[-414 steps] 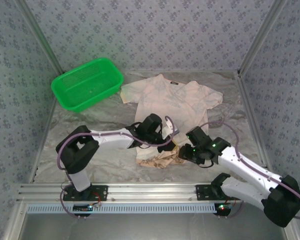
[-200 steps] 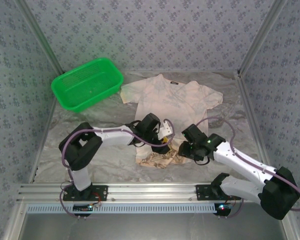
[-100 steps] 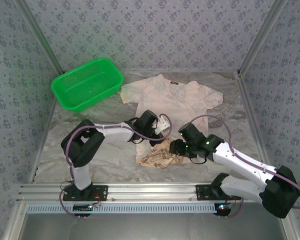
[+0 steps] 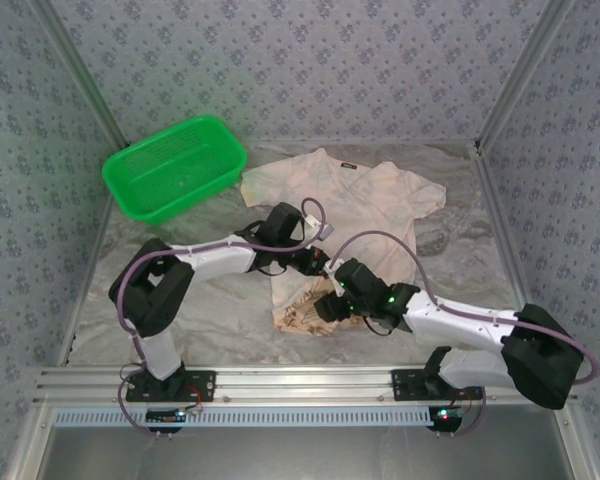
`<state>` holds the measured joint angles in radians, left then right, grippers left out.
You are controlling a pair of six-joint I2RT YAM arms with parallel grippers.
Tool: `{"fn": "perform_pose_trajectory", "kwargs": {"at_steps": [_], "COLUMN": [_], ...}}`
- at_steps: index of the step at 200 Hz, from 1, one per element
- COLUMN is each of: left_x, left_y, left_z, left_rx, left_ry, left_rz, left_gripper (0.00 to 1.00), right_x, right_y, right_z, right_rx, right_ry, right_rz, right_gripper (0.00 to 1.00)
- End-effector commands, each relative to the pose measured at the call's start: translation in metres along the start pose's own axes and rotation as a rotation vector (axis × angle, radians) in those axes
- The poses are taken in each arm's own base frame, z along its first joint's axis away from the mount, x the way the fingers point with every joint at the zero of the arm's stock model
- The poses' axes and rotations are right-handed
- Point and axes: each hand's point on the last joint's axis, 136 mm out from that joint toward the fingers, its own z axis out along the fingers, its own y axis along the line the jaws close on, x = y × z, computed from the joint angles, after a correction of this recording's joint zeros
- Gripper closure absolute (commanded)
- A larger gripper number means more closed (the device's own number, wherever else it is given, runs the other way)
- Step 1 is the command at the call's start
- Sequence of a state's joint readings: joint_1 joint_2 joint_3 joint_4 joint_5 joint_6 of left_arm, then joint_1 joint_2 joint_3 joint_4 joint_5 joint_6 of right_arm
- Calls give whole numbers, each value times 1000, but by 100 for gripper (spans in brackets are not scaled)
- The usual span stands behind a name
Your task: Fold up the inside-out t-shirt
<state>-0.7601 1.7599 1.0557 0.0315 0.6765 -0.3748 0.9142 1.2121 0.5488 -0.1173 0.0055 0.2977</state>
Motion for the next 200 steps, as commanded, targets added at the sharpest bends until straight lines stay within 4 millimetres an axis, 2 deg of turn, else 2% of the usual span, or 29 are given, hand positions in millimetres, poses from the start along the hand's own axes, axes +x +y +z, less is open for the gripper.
{"fn": "perform_pose_trajectory", "kwargs": {"at_steps": [1, 28, 69, 85, 103, 117, 146, 157, 182, 200], "left_x": [-34, -56, -76, -75, -71, -68, -67, -67, -69, -72], "left_y": [-40, -64, -107, -116, -115, -109, -99, -94, -88, -84], "left_z": [-29, -52, -73, -73, -70, -67, -63, -62, -63, -64], "left_rx": [50, 46, 68, 36, -14, -25, -60, -77, -100, -109], "left_ry": [-104, -164, -214, -203, -171, -157, -150, -148, -141, -154], "left_rz": [31, 89, 176, 245, 301, 301, 311, 322, 328, 325], "left_gripper": [100, 100, 100, 100, 100, 100, 100, 100, 100, 100], "right_x": [7, 18, -4, -10, -13, -11, 7, 14, 22, 27], "right_y": [-3, 0, -13, 5, 25, 32, 47, 55, 57, 75], "right_z": [11, 17, 9, 7, -1, -5, -6, -7, -9, -15], "right_rx": [7, -20, 96, 39, -52, -97, -201, -250, -277, -377], "right_ry": [-2, 2, -105, -134, -148, -145, -98, -86, -98, -99], "right_rz": [-21, 12, 50, -20, -98, -129, -186, -214, -235, -298], "right_gripper": [40, 41, 39, 41, 47, 61, 80, 80, 80, 78]}}
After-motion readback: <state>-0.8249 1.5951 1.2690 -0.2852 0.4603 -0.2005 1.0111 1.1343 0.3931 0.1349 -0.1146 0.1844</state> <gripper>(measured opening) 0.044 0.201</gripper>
